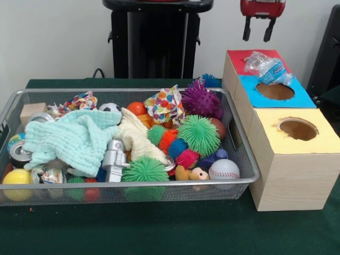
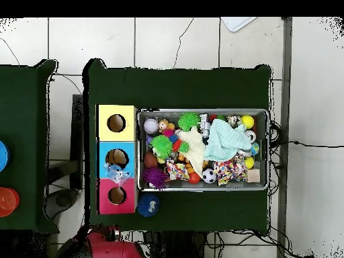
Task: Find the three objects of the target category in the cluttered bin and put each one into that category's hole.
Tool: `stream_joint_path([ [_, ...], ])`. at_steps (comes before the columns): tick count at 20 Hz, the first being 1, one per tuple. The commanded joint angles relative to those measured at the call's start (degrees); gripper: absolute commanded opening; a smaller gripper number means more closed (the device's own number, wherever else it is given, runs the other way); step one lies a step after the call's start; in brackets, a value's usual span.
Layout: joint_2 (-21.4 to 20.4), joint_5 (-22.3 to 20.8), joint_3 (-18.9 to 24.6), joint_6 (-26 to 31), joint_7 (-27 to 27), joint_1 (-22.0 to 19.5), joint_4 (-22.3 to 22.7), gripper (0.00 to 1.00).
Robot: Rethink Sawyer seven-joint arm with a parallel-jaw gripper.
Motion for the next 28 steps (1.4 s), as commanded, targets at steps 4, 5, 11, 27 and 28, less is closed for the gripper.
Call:
stream_joint_path([
  [4, 8.3, 6.6, 7.0, -6.1, 17.7, 1.8, -1.9, 1.00],
  [5, 8.9, 7.3, 7.1, -6.3, 18.0, 2.3, -2.5, 1.00],
  [11, 9.3, 10.9, 4.9, -4.9, 18.3, 6.2, -4.1, 1.00],
  [27, 15.2, 9.4, 4.7, -10.9, 14.4, 3.0, -6.3, 1.00],
  [28, 15.3, 9.4, 4.4, -10.9, 14.2, 3.2, -6.6, 1.00],
])
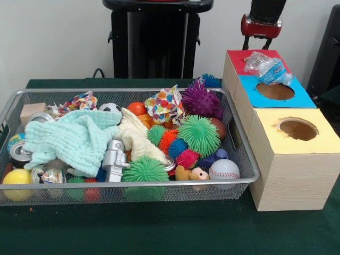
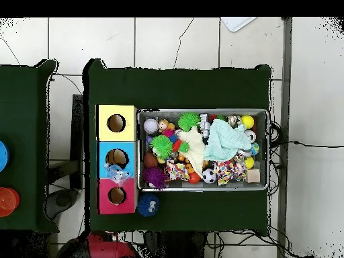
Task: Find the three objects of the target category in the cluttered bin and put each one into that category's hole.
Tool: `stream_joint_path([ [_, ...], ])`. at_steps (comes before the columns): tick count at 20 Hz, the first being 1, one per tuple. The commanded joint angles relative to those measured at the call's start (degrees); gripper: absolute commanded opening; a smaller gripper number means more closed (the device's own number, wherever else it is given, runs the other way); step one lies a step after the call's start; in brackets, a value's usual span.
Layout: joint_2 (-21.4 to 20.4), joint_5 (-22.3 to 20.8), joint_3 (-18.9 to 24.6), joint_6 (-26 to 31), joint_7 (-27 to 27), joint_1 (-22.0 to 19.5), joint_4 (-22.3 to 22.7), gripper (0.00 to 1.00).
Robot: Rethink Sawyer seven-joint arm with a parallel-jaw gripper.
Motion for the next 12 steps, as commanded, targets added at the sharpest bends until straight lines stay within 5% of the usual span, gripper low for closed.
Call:
stream_joint_path([
  [1, 3.0, 2.7, 2.5, -4.0, 13.2, -1.5, -6.9, 1.00],
  [5, 2.4, 3.2, 1.6, -2.5, 12.7, -0.5, -7.4, 1.00],
  [12, -6.1, 4.8, -3.3, 11.1, 14.5, 5.8, -6.3, 1.00],
])
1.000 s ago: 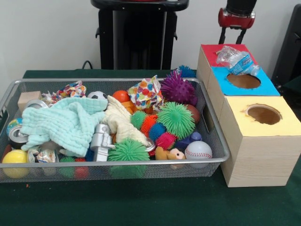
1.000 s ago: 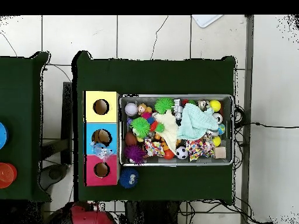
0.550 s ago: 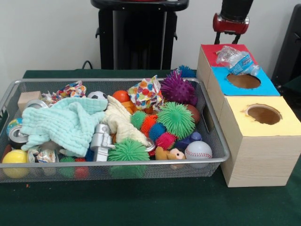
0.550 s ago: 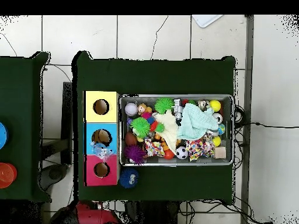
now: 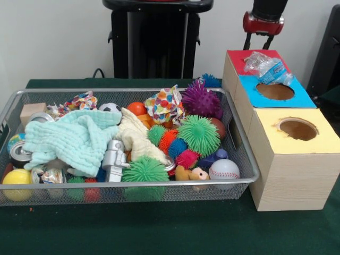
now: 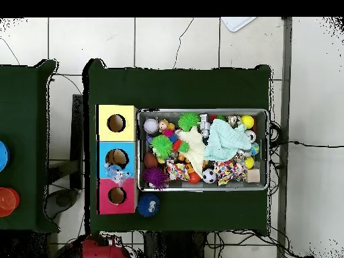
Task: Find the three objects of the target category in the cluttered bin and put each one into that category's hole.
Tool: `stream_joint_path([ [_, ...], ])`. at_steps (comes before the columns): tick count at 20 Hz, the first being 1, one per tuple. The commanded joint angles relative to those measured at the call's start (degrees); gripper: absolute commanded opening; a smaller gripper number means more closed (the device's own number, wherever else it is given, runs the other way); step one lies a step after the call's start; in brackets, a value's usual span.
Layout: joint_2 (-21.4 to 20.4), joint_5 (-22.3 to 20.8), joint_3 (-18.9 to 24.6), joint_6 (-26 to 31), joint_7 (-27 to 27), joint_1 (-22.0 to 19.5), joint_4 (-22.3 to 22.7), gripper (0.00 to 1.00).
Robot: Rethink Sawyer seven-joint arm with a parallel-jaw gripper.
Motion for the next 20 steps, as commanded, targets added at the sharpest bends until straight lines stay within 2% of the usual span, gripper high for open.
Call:
stream_joint_path([
  [1, -6.6, 4.1, -2.1, 11.3, 15.5, 2.7, -5.4, 1.00],
  [4, -10.5, 3.2, -3.8, 17.1, 17.3, 4.9, -5.5, 1.00],
  [8, -12.1, 2.9, -5.4, 21.0, 18.0, 6.3, -7.1, 1.00],
  [10, -11.4, 2.3, -6.9, 21.4, 17.2, 6.9, -8.7, 1.00],
  [13, -8.2, -0.1, -10.8, 19.5, 14.5, 8.1, -12.7, 1.00],
  [20, -2.7, 0.6, -10.6, 14.5, 12.3, 5.7, -17.0, 1.00],
])
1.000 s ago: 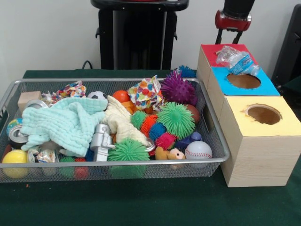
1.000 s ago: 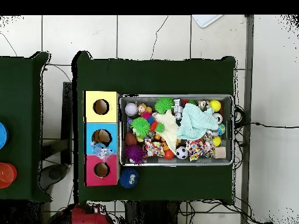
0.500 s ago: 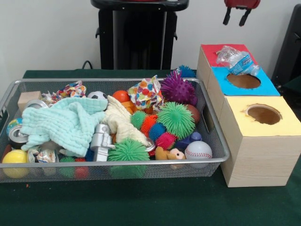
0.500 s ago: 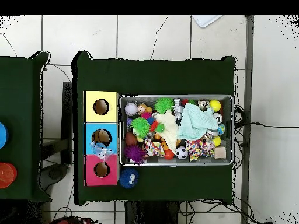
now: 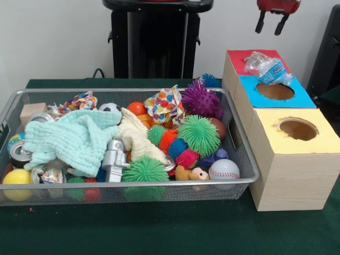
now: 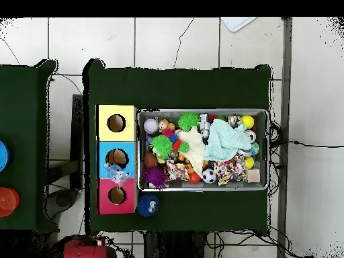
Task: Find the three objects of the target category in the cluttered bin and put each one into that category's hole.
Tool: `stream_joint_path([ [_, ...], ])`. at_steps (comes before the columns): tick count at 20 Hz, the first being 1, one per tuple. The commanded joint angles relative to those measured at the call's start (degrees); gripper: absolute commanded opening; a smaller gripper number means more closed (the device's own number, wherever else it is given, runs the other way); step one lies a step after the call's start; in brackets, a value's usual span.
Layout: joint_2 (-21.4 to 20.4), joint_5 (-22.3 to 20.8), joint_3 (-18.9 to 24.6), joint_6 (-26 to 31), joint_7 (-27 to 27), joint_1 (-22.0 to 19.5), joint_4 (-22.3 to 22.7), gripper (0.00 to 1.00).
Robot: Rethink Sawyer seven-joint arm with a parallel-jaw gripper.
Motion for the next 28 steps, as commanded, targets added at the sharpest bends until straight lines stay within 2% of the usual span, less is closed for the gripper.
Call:
stream_joint_path([
  [1, 5.3, 0.7, -1.0, -3.9, 12.2, -2.3, -10.0, 1.00],
  [3, 6.3, 0.9, -0.5, -5.5, 12.1, -2.7, -10.3, 1.00],
  [11, 7.0, 0.3, -0.9, -5.0, 10.9, -3.6, -11.6, 1.00],
  [21, 10.7, -0.3, -0.7, -9.0, 10.3, -5.1, -13.6, 1.00],
  [28, 14.3, -0.9, -1.5, -10.7, 9.4, -6.0, -16.8, 1.00],
])
